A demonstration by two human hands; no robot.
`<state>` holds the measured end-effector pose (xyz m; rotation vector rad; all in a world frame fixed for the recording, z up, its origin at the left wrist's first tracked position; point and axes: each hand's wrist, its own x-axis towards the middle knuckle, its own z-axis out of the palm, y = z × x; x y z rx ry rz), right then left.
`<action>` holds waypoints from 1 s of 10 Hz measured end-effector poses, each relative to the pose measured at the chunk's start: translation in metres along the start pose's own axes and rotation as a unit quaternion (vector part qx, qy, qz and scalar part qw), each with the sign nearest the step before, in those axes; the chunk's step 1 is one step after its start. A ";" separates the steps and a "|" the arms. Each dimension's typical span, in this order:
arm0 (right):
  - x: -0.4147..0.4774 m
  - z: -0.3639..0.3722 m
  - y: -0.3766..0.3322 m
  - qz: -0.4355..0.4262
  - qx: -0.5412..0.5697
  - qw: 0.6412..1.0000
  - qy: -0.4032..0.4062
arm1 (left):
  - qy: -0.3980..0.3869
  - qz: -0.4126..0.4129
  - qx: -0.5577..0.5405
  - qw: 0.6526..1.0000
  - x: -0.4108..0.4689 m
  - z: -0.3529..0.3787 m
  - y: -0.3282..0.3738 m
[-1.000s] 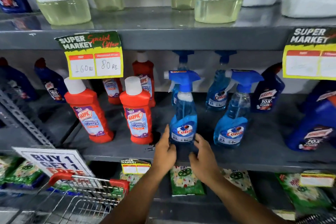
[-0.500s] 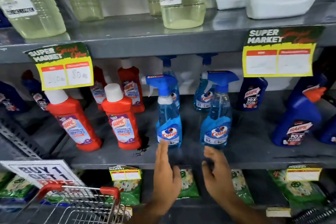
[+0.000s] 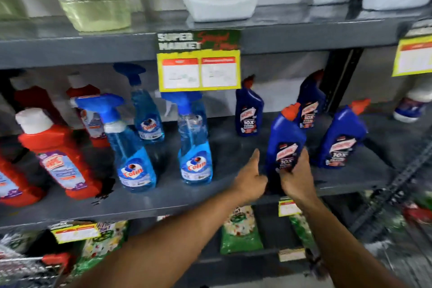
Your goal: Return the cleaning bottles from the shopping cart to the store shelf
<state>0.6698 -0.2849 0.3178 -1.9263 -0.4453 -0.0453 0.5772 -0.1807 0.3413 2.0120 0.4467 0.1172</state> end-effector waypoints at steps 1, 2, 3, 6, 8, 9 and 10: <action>0.004 -0.005 0.005 -0.014 -0.015 0.997 -0.068 | 0.059 0.012 -0.037 0.998 0.023 0.016 0.002; 0.000 -0.002 -0.001 -0.026 -0.002 0.994 -0.105 | 0.107 0.003 -0.057 0.993 0.026 0.017 -0.013; -0.003 0.006 -0.001 -0.030 0.009 0.989 -0.143 | 0.135 -0.029 -0.104 0.985 0.021 0.016 -0.014; -0.014 0.016 -0.002 -0.008 -0.009 0.992 -0.125 | 0.144 -0.069 -0.127 0.979 0.046 0.006 -0.030; -0.016 0.015 0.003 -0.008 -0.022 0.989 -0.143 | 0.138 -0.073 -0.092 0.983 0.051 -0.001 -0.041; -0.021 0.002 -0.001 -0.014 0.010 0.992 -0.124 | 0.139 -0.061 -0.061 0.987 0.021 -0.005 -0.013; -0.026 -0.011 -0.008 0.008 0.085 0.992 -0.093 | 0.144 -0.042 -0.029 0.988 -0.006 -0.011 0.000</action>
